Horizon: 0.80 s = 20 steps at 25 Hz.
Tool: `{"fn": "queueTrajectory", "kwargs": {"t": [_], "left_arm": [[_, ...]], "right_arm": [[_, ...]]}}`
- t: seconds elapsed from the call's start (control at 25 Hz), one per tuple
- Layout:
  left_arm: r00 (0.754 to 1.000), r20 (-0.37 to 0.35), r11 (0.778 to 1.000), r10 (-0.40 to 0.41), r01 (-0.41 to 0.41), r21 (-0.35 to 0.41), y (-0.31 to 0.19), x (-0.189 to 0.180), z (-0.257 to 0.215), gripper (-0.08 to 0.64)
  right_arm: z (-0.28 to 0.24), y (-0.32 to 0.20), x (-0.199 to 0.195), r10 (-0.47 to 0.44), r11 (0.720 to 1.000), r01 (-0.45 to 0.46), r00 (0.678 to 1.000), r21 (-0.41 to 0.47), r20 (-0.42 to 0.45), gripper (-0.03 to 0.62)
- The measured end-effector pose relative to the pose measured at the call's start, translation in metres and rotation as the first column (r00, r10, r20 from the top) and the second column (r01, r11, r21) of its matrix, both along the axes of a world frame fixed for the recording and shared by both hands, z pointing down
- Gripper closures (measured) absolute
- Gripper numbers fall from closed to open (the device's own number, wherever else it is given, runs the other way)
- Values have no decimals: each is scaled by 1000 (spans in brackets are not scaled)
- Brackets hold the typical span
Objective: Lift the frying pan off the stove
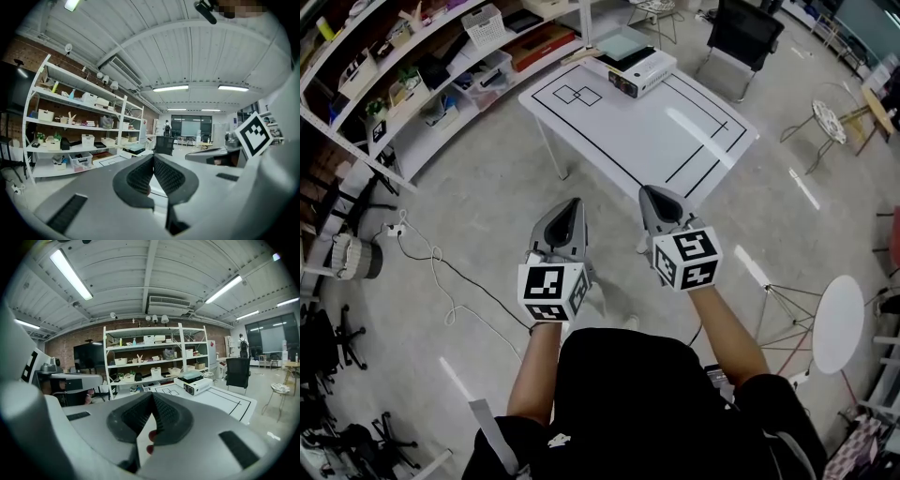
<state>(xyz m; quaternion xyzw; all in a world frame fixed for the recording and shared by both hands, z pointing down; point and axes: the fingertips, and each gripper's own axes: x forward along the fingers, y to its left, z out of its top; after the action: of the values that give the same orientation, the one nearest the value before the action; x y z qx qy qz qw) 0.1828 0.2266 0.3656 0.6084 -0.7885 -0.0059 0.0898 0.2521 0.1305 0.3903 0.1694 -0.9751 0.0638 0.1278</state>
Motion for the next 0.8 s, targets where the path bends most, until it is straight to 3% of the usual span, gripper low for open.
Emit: {"fn": "queueTrajectory", "kwargs": {"t": [0.8], "left_arm": [[999,-18,998,51,-52,-30,-96,-164,-1,549]], "right_arm": [[4,-95,-164,35,999,-36,999,-30,-37,591]]}}
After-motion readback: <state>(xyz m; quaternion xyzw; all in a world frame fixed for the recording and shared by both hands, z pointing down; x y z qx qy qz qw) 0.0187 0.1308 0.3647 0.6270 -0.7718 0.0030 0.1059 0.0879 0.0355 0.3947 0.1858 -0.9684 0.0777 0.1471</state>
